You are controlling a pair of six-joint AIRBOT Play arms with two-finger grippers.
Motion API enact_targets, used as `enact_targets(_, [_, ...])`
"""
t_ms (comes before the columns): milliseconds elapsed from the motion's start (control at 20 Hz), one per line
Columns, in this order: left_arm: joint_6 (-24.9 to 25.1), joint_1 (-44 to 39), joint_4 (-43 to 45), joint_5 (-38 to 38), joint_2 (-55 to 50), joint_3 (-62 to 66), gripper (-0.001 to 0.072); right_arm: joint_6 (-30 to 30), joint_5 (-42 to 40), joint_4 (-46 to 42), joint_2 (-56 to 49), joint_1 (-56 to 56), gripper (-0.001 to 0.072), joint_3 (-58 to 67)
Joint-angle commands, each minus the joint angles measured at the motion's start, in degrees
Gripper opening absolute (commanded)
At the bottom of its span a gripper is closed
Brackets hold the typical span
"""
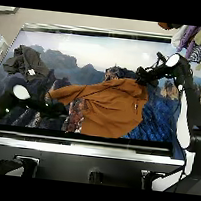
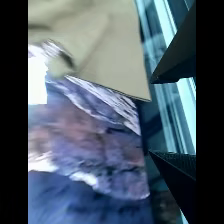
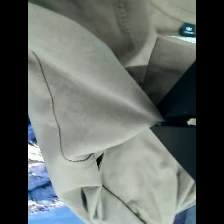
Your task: Fold the clothes and pants, and hang the long-sleeved shirts on hangers.
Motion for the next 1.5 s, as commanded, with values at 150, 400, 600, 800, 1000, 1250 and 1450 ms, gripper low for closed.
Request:
enact_targets(150, [3.6,-9.0,-8.6,10.0,-1.1,-8.8,0.0481,0.6,3.3,-0.3,3.2,0.0,0.0029,0.0])
enact_targets(400, [4.1,-13.5,-12.1,13.1,-6.5,-8.7,0.0479,0.7,4.7,-0.2,4.0,0.0,0.0029,0.0])
enact_targets(600, [4.8,-16.3,-16.0,17.0,-9.1,-8.7,0.0478,0.7,5.3,-0.2,4.7,0.0,0.0029,0.0])
enact_targets(800, [5.2,-18.6,-21.0,20.0,-11.9,-8.7,0.0457,0.7,5.3,-0.3,5.9,0.0,0.0029,0.0])
enact_targets(1000, [6.8,-18.3,-22.3,18.9,-11.5,-7.3,0.0021,0.7,5.2,-0.3,7.5,0.0,0.0029,0.0])
enact_targets(1250, [11.5,-8.0,-21.9,10.3,-1.0,0.1,0.0019,-2.6,-1.2,-9.0,14.1,0.0,0.0028,0.0])
enact_targets(1450, [12.2,5.0,-16.9,4.2,14.1,11.8,0.0018,2.3,-8.8,-22.9,27.0,0.0,0.0027,0.0])
